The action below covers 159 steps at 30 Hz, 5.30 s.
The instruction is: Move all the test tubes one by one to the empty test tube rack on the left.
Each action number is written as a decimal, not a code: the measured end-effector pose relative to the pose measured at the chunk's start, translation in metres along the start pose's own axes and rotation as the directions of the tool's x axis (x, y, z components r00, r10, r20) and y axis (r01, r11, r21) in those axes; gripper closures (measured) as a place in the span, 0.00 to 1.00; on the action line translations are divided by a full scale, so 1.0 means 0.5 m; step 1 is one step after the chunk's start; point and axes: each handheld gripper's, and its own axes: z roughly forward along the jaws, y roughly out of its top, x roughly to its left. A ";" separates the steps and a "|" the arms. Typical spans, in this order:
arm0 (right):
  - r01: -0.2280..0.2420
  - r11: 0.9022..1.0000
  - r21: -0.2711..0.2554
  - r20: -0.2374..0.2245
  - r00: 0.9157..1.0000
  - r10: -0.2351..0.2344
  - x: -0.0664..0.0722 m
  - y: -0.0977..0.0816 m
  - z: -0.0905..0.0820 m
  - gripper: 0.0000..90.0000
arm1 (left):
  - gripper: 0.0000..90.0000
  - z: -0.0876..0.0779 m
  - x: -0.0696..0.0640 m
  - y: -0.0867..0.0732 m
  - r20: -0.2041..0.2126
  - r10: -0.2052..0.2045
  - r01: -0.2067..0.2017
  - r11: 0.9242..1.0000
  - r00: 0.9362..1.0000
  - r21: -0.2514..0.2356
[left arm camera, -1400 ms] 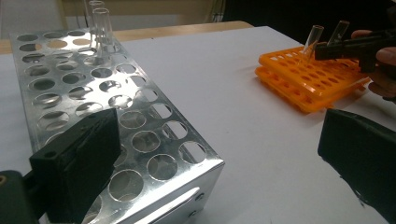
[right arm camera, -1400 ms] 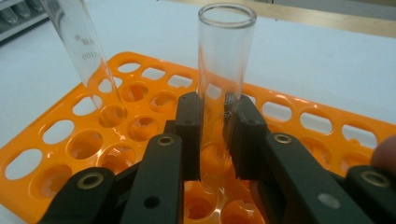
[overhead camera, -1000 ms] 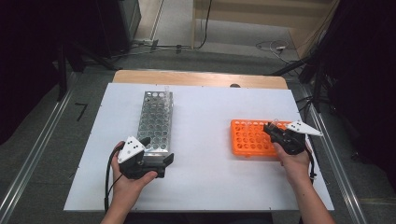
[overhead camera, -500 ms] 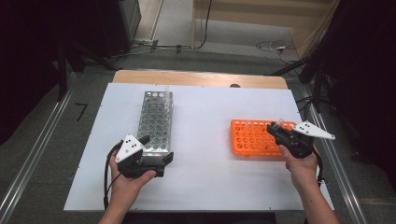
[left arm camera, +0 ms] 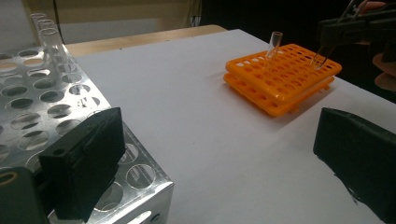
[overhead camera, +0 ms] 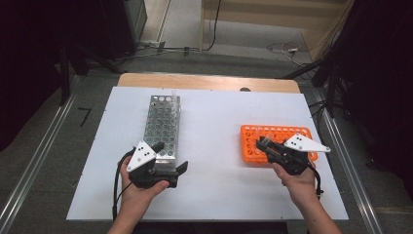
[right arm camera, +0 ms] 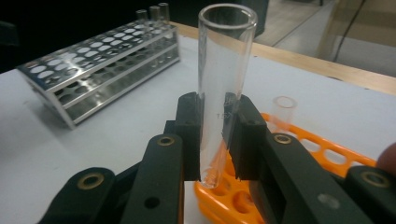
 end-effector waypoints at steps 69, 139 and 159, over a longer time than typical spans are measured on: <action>0.179 0.980 0.088 -0.356 0.924 -0.136 0.229 -0.034 0.104 0.71 | 0.85 0.057 -0.107 0.013 0.236 0.074 -0.082 0.996 0.969 0.023; -0.048 0.999 0.023 -0.009 0.999 0.048 -0.088 -0.140 -0.105 0.02 | 0.85 0.132 0.195 0.179 -0.127 0.028 -0.027 1.000 0.992 0.007; -0.047 0.999 0.025 -0.007 0.999 0.047 -0.088 -0.141 -0.105 0.02 | 0.85 0.191 0.217 0.161 -0.198 0.043 -0.039 0.999 0.979 0.022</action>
